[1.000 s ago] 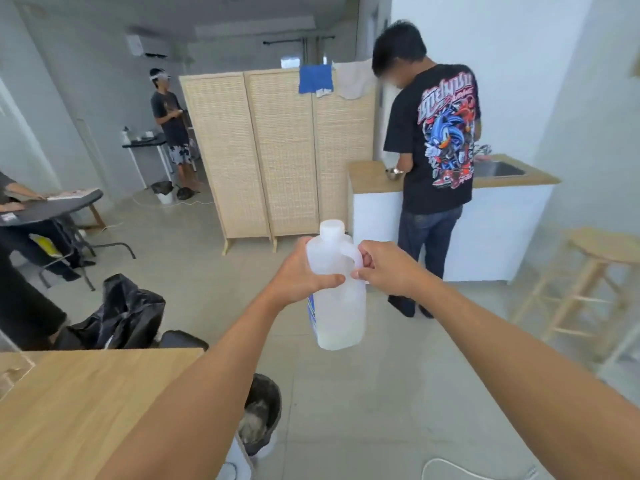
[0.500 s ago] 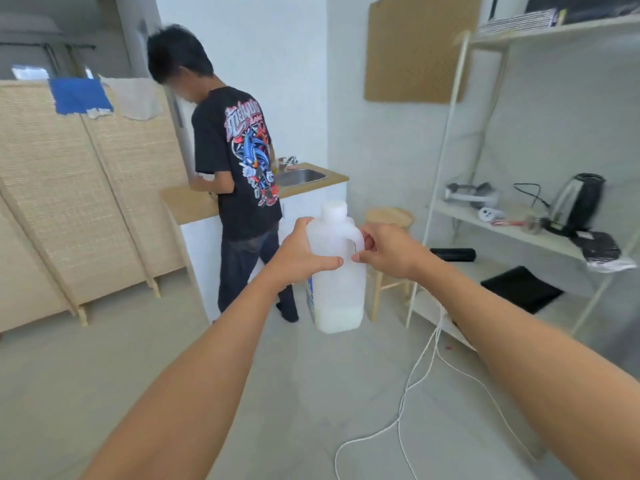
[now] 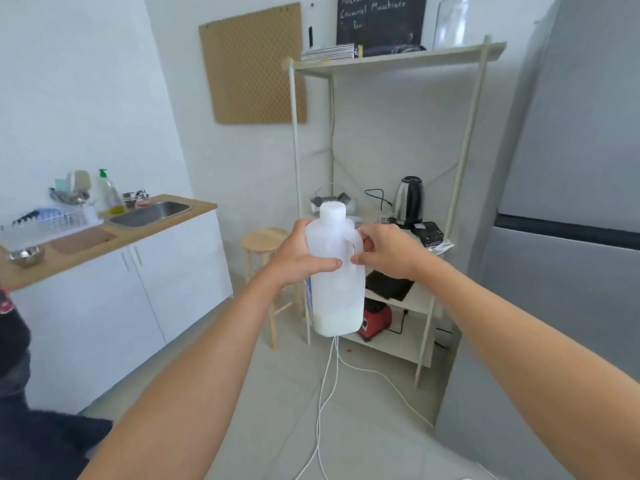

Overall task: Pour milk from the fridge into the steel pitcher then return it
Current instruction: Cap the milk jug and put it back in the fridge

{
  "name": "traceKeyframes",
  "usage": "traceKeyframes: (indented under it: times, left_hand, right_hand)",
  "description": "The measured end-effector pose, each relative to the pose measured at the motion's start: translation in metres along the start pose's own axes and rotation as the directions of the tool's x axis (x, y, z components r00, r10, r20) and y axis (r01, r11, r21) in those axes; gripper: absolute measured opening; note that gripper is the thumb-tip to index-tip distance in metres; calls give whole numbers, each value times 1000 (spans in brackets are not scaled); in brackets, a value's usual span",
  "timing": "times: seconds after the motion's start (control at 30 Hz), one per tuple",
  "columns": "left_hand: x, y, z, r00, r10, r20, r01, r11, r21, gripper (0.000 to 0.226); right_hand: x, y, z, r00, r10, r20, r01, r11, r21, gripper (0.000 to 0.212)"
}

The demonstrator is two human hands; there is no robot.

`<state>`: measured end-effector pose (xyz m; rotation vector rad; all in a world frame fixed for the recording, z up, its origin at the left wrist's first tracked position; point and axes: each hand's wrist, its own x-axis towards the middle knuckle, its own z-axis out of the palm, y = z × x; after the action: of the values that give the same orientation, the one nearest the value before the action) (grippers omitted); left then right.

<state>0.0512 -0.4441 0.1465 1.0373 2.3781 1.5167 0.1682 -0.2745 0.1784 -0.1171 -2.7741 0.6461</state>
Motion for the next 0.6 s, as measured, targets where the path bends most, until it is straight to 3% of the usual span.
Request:
traceKeyframes:
  times: [0.27,0.37,0.47,0.6]
  left_hand:
    - [70,26,92,976,63,207,-52,997,-58,88]
    - [93,29,118,959,81,270,-62,995,-80,92]
    - [119,27,145,938,114,328,-81,990,-112,82]
    - [165,18,177,908,151,391,-100,984,-148,75]
  right_hand:
    - [-22,87,-39,980,188,-72,-187,982,25,13]
    - [-25,110,-48,965,245,-92,-243,970,31,25]
    - [-21,135,-50,940,327,-94,-327,945,15,11]
    - [-6,173,-55,896,429,-116,-435,900,-24,24]
